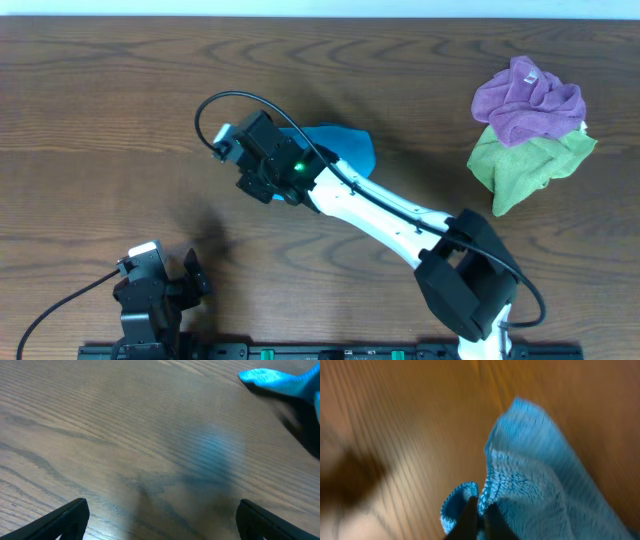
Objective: Fold the cloth
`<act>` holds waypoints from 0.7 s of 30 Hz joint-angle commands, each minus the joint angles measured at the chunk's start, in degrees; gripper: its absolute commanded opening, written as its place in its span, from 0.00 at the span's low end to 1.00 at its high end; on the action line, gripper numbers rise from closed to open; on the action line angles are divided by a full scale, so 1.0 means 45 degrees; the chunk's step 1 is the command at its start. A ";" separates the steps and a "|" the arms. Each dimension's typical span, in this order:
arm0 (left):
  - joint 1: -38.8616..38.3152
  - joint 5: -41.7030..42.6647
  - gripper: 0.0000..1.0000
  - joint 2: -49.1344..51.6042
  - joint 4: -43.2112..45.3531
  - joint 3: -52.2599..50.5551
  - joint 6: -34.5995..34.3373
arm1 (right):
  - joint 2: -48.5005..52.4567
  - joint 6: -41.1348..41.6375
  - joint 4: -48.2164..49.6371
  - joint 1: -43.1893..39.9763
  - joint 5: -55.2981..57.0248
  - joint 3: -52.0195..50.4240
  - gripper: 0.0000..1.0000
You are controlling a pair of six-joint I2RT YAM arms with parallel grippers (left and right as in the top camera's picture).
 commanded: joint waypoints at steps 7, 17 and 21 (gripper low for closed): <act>-0.0063 0.1763 0.95 -0.0073 0.0272 -0.0423 0.0131 | 0.0947 0.0398 0.1185 0.0525 0.0704 0.0160 0.52; -0.0063 0.4017 0.95 -0.0053 0.0899 -0.0272 -0.0287 | -0.0408 0.1350 -0.0641 0.0330 0.2701 0.0685 0.66; -0.0068 0.4031 0.95 0.0641 0.1112 0.0393 -0.1802 | -0.1462 0.2691 -0.1967 -0.0457 0.1870 0.0685 0.83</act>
